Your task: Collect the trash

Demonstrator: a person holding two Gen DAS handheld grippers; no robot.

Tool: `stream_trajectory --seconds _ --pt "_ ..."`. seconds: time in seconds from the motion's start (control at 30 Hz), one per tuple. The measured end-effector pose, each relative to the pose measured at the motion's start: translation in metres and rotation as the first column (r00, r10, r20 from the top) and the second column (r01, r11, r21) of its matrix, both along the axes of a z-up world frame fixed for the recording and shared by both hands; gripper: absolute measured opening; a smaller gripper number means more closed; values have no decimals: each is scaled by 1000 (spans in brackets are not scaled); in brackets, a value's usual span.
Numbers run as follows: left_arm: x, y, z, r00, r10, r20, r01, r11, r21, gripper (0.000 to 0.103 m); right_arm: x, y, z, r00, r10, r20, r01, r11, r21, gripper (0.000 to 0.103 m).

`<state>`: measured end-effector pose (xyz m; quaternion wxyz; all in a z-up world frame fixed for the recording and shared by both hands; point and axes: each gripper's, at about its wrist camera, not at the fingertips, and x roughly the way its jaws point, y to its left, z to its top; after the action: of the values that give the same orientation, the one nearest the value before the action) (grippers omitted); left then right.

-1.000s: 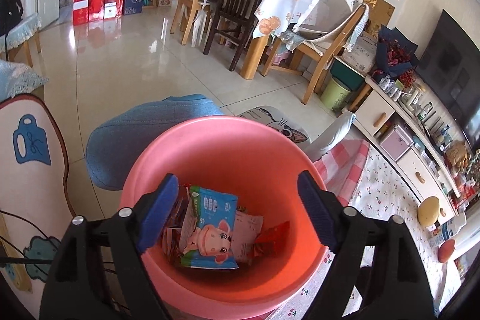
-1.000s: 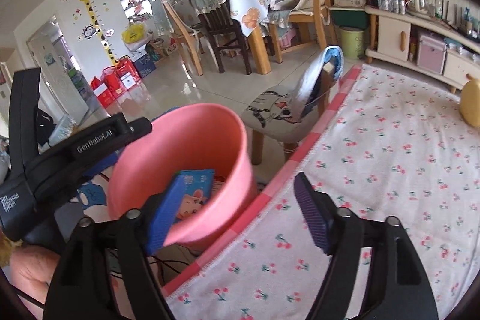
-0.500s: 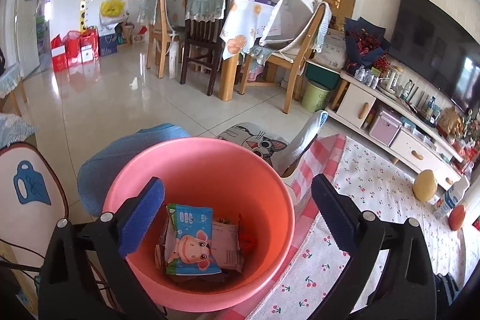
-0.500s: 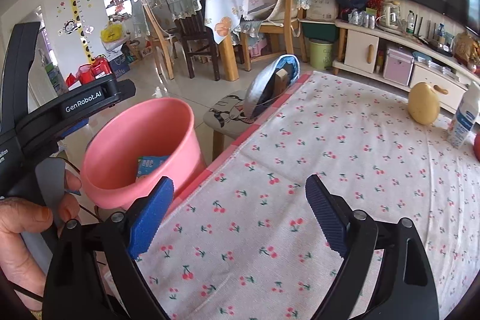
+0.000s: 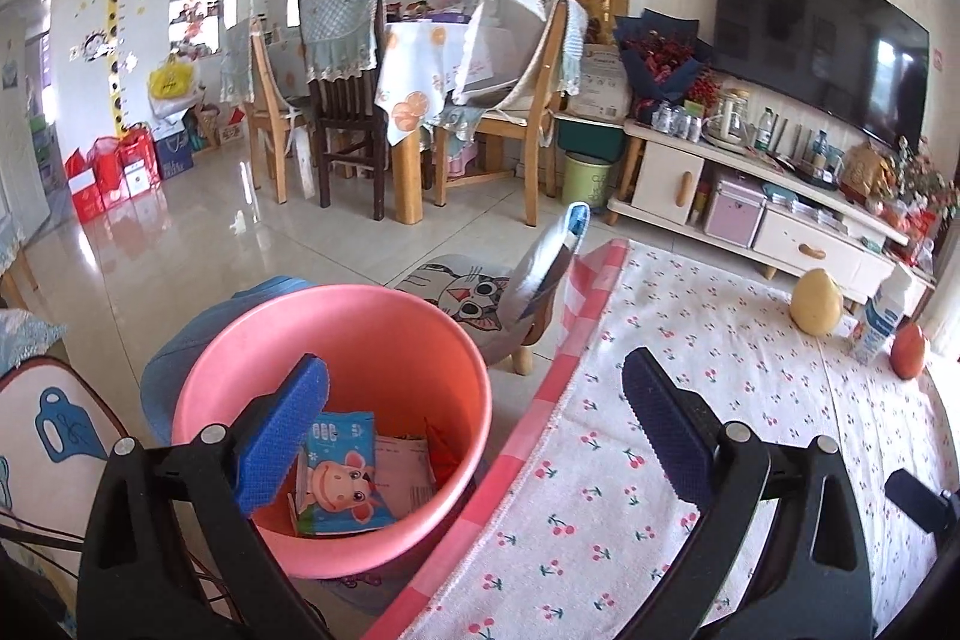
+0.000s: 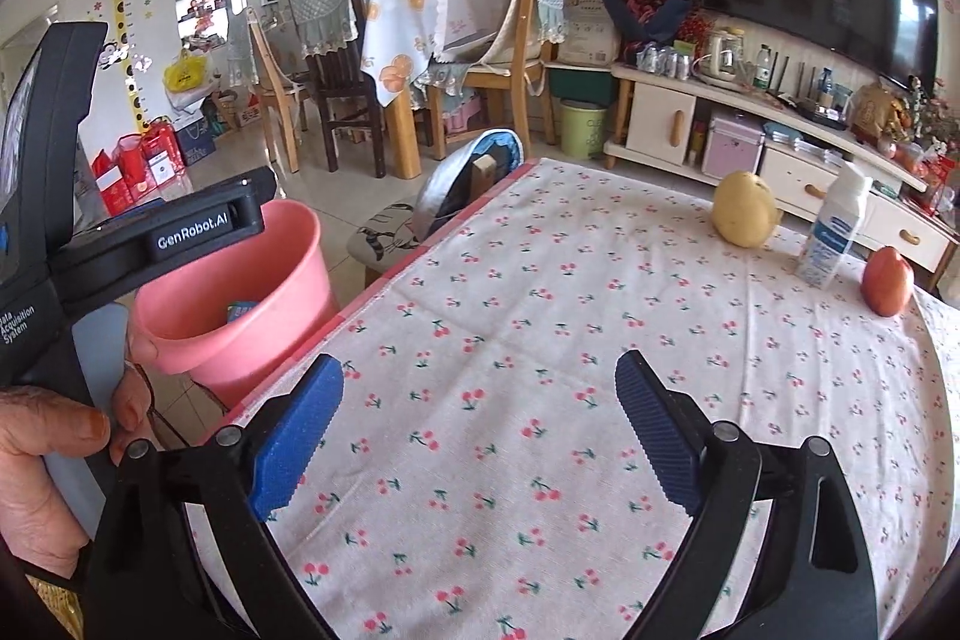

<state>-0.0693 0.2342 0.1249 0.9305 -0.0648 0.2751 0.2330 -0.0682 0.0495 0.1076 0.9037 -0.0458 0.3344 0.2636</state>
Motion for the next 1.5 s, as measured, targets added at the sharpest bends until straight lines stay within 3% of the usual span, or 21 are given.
stream_trajectory --seconds 0.3,0.63,0.93,1.23,1.5 --pt "-5 -46 1 995 -95 -12 96 993 69 99 -13 -42 8 996 -85 24 85 996 6 92" --pt "-17 -97 10 979 -203 19 201 976 84 99 -44 -87 19 981 -171 94 173 985 -15 92" --pt "-46 -143 19 954 -298 38 294 952 88 99 -73 -127 40 948 -270 169 271 962 18 92" --pt "-80 -160 33 946 -314 76 309 948 71 99 -107 -152 60 912 -334 238 336 941 34 93" --pt "-102 -171 42 950 -302 86 292 951 105 99 -137 -161 73 890 -355 286 358 933 42 93"
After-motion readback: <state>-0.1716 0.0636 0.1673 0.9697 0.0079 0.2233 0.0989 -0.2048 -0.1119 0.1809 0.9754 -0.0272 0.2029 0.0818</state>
